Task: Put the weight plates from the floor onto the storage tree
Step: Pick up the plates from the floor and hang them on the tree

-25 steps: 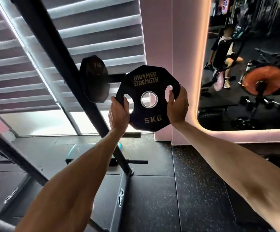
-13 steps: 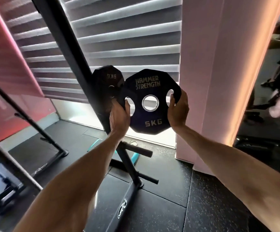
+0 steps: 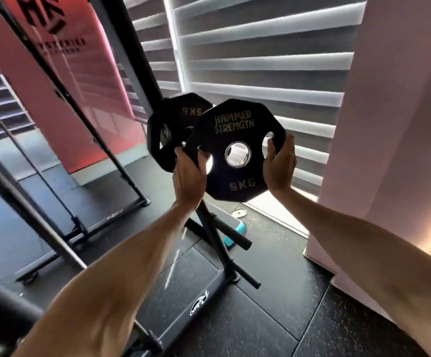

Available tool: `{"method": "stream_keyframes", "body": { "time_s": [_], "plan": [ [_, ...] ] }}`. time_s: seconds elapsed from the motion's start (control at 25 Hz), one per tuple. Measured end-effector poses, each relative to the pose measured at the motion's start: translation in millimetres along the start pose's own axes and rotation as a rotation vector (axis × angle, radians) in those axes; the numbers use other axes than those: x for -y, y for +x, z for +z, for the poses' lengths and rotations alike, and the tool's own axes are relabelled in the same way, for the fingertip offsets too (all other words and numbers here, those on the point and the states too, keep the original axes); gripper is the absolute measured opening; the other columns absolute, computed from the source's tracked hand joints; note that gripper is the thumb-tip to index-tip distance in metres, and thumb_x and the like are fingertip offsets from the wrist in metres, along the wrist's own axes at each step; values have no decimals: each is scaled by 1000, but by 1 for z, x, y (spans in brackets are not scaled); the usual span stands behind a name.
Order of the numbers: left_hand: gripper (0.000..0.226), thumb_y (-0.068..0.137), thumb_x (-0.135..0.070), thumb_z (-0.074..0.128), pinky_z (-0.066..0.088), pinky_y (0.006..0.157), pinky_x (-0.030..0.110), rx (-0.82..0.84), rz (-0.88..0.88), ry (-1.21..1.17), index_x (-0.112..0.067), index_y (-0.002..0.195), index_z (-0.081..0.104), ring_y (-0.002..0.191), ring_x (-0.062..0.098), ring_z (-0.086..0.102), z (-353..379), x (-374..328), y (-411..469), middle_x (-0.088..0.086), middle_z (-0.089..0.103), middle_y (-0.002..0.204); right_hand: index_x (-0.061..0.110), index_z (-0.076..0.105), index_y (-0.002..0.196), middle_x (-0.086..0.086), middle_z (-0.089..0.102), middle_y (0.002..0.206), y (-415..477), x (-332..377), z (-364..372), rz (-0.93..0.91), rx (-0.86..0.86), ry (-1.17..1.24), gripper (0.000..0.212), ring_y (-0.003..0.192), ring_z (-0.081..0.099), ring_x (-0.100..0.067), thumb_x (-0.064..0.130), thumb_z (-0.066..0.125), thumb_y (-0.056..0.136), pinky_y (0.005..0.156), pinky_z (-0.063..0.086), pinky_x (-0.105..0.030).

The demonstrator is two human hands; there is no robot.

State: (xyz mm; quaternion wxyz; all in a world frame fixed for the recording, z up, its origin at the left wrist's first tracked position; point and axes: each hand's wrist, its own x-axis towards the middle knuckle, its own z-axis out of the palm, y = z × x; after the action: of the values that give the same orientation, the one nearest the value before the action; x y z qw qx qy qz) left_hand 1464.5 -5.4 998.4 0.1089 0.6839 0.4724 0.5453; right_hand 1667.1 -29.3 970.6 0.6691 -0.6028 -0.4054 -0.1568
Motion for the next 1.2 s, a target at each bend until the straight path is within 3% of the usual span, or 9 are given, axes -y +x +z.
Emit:
{"method": "stream_keyframes", "body": {
  "time_s": [0.24,0.32,0.44,0.56,0.84,0.92,1.04,1.12,1.2],
  "plan": [
    [36,101,-34,46,46,67,35,-40,54,75,-1,114,43,93,41,66,-6,-9,4,20,69,104,2,56,120,-11,66,110,3,-4,5,-5,14,89,27,103,62,-27,19,51,100,86,44,-27],
    [39,101,-35,47,45,66,32,-51,56,104,1,116,44,92,39,67,-8,-11,9,19,70,103,2,56,119,-11,66,109,7,-3,9,3,29,106,26,102,63,-26,18,52,100,84,42,-24],
    [54,98,-46,41,57,71,43,-61,25,93,0,126,40,89,36,69,-14,-6,16,16,70,102,2,58,117,-10,66,106,10,6,18,17,50,138,24,98,63,-25,17,53,99,81,40,-22],
    [56,94,-55,33,57,65,48,-66,10,85,-5,116,40,82,35,70,-18,6,19,15,70,97,5,57,118,-7,66,106,5,9,31,16,75,165,24,98,62,-24,17,53,98,81,42,-26],
    [43,100,-42,39,55,63,45,-86,58,117,-2,116,38,82,37,69,-6,19,18,15,70,99,2,52,124,-10,65,112,2,-2,43,20,97,176,28,99,62,-20,19,49,101,79,40,-21],
    [46,101,-44,37,57,69,45,-84,79,120,-6,126,36,89,34,70,-6,21,14,12,70,107,4,47,125,-10,65,113,1,-6,49,77,176,167,29,99,64,-24,22,46,102,79,45,-27],
    [63,101,-51,35,53,90,36,0,192,101,-14,150,20,120,26,61,-11,20,6,6,53,144,8,37,124,-13,63,119,9,-4,54,191,375,190,32,105,64,-33,30,41,102,80,48,-35],
    [68,101,-50,37,45,107,35,50,258,63,-16,155,13,135,23,49,-13,23,4,5,39,155,12,33,130,-17,56,128,14,-4,58,221,522,248,37,116,58,-33,35,36,101,89,44,-32],
    [67,101,-50,37,43,110,44,67,243,-32,-18,155,12,138,22,46,-10,27,2,5,39,155,13,28,142,-16,45,144,16,-9,59,252,573,334,50,133,47,-31,43,37,103,107,40,-39]
  ]
}}
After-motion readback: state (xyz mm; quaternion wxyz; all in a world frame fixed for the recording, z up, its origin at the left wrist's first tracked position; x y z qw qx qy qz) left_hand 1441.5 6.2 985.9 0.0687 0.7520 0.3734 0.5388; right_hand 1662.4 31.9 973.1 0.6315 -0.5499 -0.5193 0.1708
